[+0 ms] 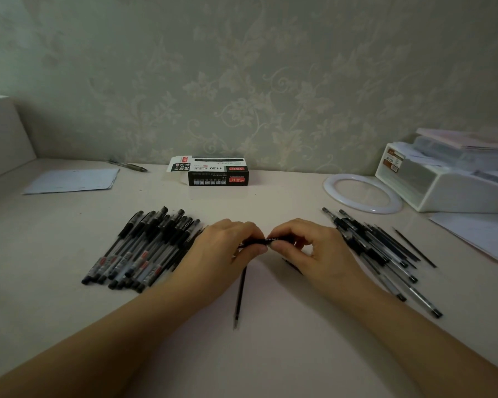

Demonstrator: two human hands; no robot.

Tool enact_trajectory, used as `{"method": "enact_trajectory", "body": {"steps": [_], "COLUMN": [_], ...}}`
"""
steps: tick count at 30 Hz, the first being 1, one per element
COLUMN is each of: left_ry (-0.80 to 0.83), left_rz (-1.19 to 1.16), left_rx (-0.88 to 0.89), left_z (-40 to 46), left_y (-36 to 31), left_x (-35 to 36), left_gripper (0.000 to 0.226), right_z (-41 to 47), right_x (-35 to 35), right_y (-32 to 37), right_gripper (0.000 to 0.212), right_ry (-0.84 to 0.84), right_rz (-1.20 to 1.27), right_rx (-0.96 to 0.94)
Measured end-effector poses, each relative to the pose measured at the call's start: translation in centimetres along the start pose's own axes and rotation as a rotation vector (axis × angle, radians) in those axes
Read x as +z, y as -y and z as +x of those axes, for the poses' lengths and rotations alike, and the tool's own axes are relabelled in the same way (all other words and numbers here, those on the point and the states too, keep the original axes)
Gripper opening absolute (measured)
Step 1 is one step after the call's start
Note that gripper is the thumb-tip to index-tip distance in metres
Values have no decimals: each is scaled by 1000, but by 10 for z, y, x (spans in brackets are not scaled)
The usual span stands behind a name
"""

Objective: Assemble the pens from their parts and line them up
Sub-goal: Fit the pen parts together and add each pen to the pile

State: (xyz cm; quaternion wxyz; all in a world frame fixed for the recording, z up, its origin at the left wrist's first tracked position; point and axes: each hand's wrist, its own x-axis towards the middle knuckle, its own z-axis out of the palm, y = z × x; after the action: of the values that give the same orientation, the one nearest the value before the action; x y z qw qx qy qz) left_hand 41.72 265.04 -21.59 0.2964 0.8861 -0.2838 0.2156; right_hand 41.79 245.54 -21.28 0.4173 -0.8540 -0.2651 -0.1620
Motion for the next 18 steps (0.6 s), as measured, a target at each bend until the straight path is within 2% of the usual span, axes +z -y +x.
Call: {"method": "enact_trajectory", "body": {"steps": [7, 18], "left_ry": [-67, -53], "left_rz": [-41, -56], "left_rx": [-1, -25], "left_z": [2, -2], "left_y": [-3, -1], "left_x": [3, 1], "left_gripper": [11, 9], "right_z": [1, 2], "right_x": [-5, -3], "right_y": [1, 0], "right_gripper": [7, 8], "right_ry": [-42, 6], "right_rz": [238, 298], "right_rx": [121, 163]}}
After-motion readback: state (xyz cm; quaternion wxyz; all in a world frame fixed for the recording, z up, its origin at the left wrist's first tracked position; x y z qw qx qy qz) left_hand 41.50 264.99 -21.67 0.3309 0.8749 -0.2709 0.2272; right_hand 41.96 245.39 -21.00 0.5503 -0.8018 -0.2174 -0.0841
